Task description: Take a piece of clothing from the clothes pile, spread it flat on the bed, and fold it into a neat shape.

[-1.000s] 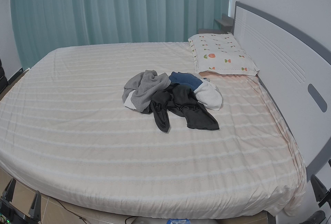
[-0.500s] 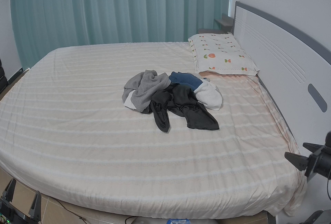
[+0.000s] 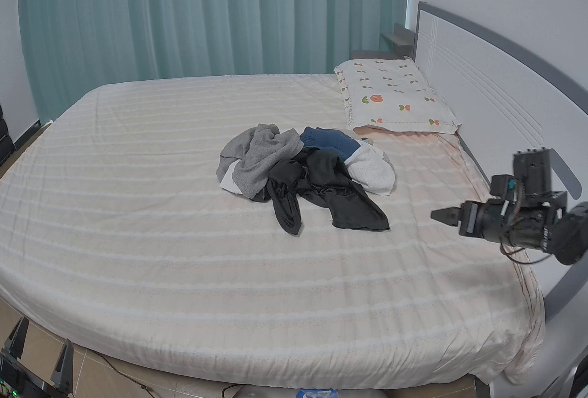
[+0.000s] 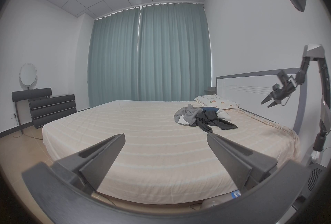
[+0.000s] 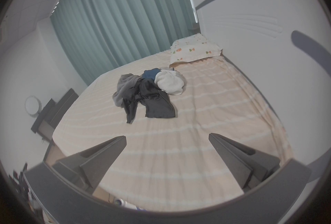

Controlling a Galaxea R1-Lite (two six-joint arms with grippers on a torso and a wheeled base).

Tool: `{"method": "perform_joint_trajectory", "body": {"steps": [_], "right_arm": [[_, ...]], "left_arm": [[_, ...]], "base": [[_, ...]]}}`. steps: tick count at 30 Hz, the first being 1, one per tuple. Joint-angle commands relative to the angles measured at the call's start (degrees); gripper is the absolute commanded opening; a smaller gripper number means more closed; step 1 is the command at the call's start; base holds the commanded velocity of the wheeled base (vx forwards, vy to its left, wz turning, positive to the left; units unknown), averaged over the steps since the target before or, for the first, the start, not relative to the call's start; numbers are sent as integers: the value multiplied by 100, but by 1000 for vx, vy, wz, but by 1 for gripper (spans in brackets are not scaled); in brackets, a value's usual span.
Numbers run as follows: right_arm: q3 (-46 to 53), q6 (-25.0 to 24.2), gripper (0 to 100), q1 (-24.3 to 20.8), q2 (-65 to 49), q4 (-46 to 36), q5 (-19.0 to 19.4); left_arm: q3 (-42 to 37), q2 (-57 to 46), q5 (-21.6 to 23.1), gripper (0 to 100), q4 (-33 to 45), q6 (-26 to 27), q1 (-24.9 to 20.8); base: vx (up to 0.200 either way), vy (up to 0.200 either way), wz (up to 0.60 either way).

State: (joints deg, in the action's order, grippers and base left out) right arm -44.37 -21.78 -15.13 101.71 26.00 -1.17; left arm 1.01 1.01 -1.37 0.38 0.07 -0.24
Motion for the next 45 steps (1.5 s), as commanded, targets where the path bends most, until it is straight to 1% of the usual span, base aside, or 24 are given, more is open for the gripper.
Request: {"method": "perform_joint_trajectory", "body": {"steps": [1,4,6,7,12,16,22,31,38,39,42,45], "right_arm": [[-3077,-1355,100,-350,3461,-254,-402],[-3657,-1680,100,-350,3742,-588,-410],[-3772,-1706,100,-350,3778,-667,-410],[-3991,-1733,100,-315,3848,-851,-402],[-4431,-1865,100,-245,4323,-930,-410],[-4703,-1908,100,-175,4560,-965,-428],[-5125,-1988,100,-201,4824,-1115,-437],[-5714,-2102,100,-210,5158,-1115,-472],[-6171,-2102,100,-227,5448,-1124,-516],[-6329,-2093,0,-236,5571,-1132,-569],[-6567,-2102,0,-263,5685,-1124,-612],[-6523,-2102,0,-280,5676,-1124,-612]], "left_arm": [[-101,-101,-4,100,-3,1,-2],[-101,-101,-4,100,-3,-7,-2],[-101,-101,-4,100,-3,-7,-2],[-101,-101,-4,100,-3,1,7],[-101,-101,-4,100,-3,-7,-2],[-101,-101,-4,100,-3,-7,7],[-101,-101,-13,100,-3,-7,7],[-101,-101,-22,100,6,-25,7],[-101,-101,-22,100,6,-69,7],[-101,-101,-22,100,6,-51,7],[-101,-101,-22,100,6,-7,7],[-101,-101,-13,100,6,-7,7]], "base": [[0,0,0],[0,0,0],[0,0,0],[0,0,0],[0,0,0],[0,0,0],[0,0,0],[0,0,0],[0,0,0],[0,0,0],[0,0,0],[0,0,0]]}}
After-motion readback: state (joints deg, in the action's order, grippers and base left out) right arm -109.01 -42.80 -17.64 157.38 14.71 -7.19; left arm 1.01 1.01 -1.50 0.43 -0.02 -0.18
